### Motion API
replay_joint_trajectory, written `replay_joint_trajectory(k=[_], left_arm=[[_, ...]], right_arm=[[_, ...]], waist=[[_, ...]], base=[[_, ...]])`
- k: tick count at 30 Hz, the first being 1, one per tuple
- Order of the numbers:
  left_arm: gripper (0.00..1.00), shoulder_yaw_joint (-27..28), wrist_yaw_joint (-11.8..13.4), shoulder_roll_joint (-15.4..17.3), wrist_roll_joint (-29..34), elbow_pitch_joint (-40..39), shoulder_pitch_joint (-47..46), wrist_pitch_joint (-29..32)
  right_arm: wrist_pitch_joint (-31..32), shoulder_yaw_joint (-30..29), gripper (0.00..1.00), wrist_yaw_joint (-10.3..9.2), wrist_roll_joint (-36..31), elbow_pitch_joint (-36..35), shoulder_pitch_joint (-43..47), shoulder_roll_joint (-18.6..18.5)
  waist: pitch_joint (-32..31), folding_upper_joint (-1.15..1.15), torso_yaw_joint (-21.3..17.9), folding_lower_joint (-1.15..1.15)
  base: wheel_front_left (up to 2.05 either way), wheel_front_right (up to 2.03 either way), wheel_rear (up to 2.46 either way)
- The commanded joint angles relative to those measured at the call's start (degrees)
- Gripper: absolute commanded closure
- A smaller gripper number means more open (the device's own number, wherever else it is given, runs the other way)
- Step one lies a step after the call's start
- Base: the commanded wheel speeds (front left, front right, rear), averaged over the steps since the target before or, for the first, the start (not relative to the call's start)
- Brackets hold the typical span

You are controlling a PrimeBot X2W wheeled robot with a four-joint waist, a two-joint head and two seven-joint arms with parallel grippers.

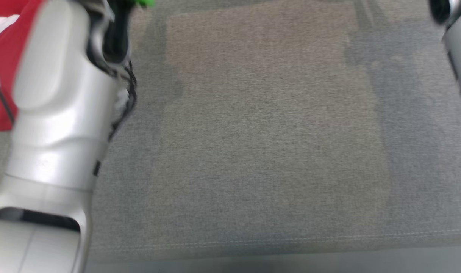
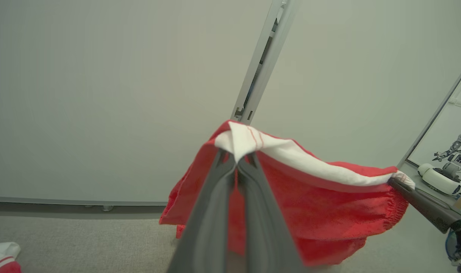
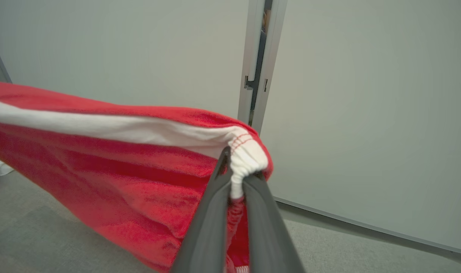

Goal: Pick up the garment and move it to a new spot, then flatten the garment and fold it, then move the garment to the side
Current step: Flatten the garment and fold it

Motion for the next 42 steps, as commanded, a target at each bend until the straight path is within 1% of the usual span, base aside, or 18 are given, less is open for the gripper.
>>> replay_joint_trajectory(k=[1,3,4,5,10,14,16,20,25,27,28,30,35,39,42], left_arm=[[1.00,-0.8,-0.6,-0.4,-0.7,-0.2,2.7,-1.0],[1.00,-2.3,-0.9,-0.7,-1.4,-0.7,6.8,-1.7],[1.00,-2.3,-0.9,-0.7,-1.4,-0.7,6.8,-1.7],[1.00,-2.7,-1.1,-0.6,-1.9,-1.1,8.8,-2.1],[1.00,-4.4,-1.2,1.5,-2.8,-5.1,18.3,-3.3],[1.00,-5.4,-1.3,3.4,-2.3,-8.7,25.3,-3.8],[1.00,-5.2,-1.3,4.1,-2.4,-10.3,28.4,-4.0],[1.00,-5.0,-1.3,5.1,-3.0,-13.0,34.6,-4.1],[1.00,-5.8,-1.3,7.4,-2.8,-16.5,42.4,-4.2],[1.00,-5.8,-1.2,8.5,-1.9,-18.1,45.7,-4.1],[1.00,-5.6,-0.8,9.4,-1.3,-19.9,49.2,-4.1],[1.00,-5.5,-0.2,10.3,-0.5,-21.9,52.8,-4.1],[1.00,-3.6,2.4,11.3,0.8,-28.5,61.9,-4.1],[1.00,-3.6,4.2,11.3,1.6,-33.6,68.4,-4.1],[1.00,-4.0,5.3,11.0,2.0,-37.0,72.1,-4.1]], right_arm=[[-0.9,1.6,1.00,-0.10,1.9,-0.3,3.0,-0.8],[-1.8,3.9,1.00,-0.10,4.6,-1.6,7.1,-1.6],[-1.8,3.9,1.00,-0.10,4.6,-1.6,7.1,-1.6],[-2.2,5.2,1.00,-0.10,6.0,-2.6,9.3,-2.2],[-3.4,10.5,1.00,-0.10,12.3,-9.5,18.2,-5.4],[-4.0,11.5,1.00,-0.09,16.4,-15.7,25.0,-8.5],[-4.0,10.6,1.00,-0.09,16.9,-19.3,28.4,-9.7],[-4.0,7.5,1.00,-0.09,15.7,-26.2,36.7,-11.3],[-4.0,5.6,1.00,-0.09,15.4,-33.5,46.6,-12.7],[-3.1,5.2,1.00,-0.09,15.4,-36.4,50.4,-13.8],[-1.8,3.9,1.00,-0.10,15.1,-39.2,53.9,-14.9],[-0.5,2.2,1.00,-0.10,14.4,-41.7,57.9,-15.4],[2.5,-3.1,1.00,-0.11,11.5,-47.8,67.7,-14.7],[4.7,-7.2,1.00,-0.11,8.9,-51.4,74.8,-12.5],[6.8,-9.0,1.00,-0.10,7.3,-54.1,79.0,-11.1]], waist=[[1.7,0.00,2.4,-0.01],[1.1,0.00,2.4,-0.01],[1.1,0.00,2.4,-0.01],[0.8,0.00,2.3,-0.01],[-1.7,0.00,1.0,-0.01],[-4.4,0.00,0.5,-0.01],[-5.9,0.00,0.4,-0.01],[-8.5,0.00,0.1,-0.01],[-11.5,0.00,-0.1,-0.01],[-12.6,0.00,-0.3,-0.01],[-13.4,0.00,-0.5,-0.01],[-14.2,0.00,-0.6,-0.01],[-15.7,0.00,-1.1,-0.01],[-16.1,0.00,-0.8,-0.01],[-16.1,0.00,-0.3,-0.01]], base=[[0.00,0.00,0.00],[0.00,0.00,0.00],[0.00,0.00,0.00],[0.00,0.00,0.00],[0.00,0.00,0.00],[0.00,0.00,0.00],[0.00,0.00,0.00],[0.00,0.00,0.00],[0.00,0.00,0.00],[0.00,0.00,0.00],[0.00,0.00,0.00],[0.00,0.00,0.00],[0.00,0.00,0.00],[0.00,0.00,0.00],[0.00,0.00,0.00]])
